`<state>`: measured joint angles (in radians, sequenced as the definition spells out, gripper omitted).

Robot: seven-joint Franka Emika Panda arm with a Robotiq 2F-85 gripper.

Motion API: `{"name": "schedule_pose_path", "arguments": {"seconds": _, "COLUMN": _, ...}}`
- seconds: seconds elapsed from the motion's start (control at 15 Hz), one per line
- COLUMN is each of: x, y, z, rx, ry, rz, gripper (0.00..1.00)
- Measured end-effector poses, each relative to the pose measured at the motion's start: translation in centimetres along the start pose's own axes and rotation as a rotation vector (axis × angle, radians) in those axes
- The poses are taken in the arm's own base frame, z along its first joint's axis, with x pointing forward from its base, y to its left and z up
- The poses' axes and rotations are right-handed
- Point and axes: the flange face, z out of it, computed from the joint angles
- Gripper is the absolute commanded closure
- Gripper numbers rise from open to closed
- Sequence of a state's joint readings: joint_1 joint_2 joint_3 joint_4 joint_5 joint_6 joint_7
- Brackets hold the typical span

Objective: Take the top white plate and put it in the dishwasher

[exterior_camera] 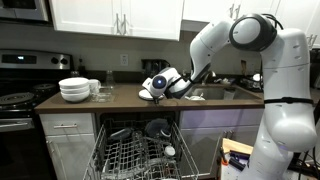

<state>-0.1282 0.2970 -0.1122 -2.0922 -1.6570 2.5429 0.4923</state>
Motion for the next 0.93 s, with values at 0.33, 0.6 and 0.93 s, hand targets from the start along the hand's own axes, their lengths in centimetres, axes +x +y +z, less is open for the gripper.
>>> {"name": "schedule_pose_path", "arguments": {"seconds": 0.33, "x": 0.04, "y": 0.05, "z": 0.19, "rx": -0.001, "ry": -0.001, "rz": 0.000, "gripper": 0.61}}
{"name": "schedule_pose_path", "arguments": {"seconds": 0.6, "x": 0.15, "y": 0.35, "z": 0.23, "rx": -0.005, "ry": 0.000, "rz": 0.004, "gripper": 0.67}}
{"name": "schedule_pose_path", "arguments": {"seconds": 0.93, "x": 0.23, "y": 0.42, "z": 0.35, "rx": -0.007, "ry": 0.000, "rz": 0.004, "gripper": 0.61}}
